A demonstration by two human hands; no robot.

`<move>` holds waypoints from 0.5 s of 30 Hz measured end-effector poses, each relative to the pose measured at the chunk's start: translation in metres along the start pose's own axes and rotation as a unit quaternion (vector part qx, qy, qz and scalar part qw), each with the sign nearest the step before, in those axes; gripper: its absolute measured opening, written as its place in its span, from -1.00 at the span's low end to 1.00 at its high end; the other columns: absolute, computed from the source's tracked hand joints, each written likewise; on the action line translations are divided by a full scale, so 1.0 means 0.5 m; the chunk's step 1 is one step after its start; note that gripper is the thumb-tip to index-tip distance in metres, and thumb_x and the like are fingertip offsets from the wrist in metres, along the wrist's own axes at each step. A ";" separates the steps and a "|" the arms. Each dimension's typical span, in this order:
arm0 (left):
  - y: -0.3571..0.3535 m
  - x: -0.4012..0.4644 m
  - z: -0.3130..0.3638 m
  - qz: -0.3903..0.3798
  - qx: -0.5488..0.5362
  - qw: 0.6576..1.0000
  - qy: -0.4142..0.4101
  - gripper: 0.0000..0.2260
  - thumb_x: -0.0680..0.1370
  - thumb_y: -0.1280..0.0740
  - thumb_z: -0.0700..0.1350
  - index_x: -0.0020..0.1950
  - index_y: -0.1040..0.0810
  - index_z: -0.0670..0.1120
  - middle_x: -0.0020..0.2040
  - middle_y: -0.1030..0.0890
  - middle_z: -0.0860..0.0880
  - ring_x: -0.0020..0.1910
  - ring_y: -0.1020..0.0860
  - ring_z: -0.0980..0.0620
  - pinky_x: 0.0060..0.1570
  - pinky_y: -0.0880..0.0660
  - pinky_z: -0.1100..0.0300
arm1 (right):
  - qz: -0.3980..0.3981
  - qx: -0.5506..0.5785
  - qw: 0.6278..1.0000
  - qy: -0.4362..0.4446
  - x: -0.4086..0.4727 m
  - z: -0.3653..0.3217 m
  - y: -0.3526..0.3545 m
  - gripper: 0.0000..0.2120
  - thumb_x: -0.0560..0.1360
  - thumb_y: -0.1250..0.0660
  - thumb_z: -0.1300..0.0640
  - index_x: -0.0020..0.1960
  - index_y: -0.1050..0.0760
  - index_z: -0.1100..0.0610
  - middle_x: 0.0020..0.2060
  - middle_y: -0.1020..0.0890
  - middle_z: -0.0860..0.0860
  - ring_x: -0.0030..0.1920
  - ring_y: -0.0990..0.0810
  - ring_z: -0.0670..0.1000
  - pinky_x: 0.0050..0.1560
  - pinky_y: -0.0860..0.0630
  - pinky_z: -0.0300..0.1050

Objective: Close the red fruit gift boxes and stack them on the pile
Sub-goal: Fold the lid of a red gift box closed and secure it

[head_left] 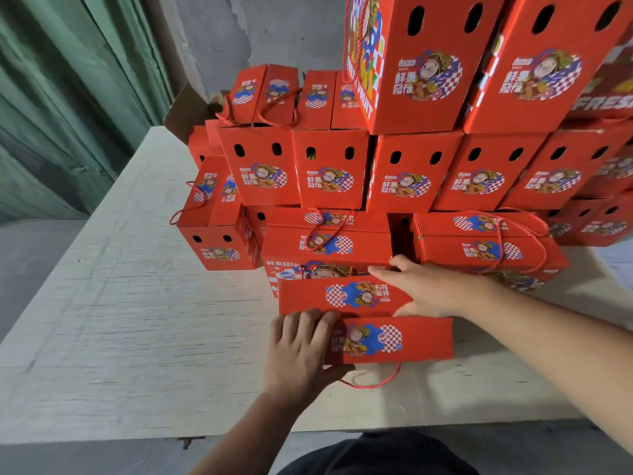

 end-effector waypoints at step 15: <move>-0.060 0.060 -0.033 -0.170 0.002 0.984 0.054 0.05 0.42 -0.17 0.58 0.72 0.01 -0.01 0.71 -0.05 -0.07 0.69 -0.02 -0.13 0.65 0.07 -0.18 | 0.083 0.267 0.958 -0.068 -0.001 0.029 -0.032 -0.51 0.72 -0.03 -0.19 0.62 -0.26 -0.11 0.67 -0.05 -0.05 0.65 0.04 -0.08 0.64 0.12 -0.02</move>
Point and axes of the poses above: each hand's wrist, its own x-axis towards the middle knuckle, its own y-axis out of the back of the hand, z = x × y, the point moved 8 cm from there along x, towards the middle knuckle
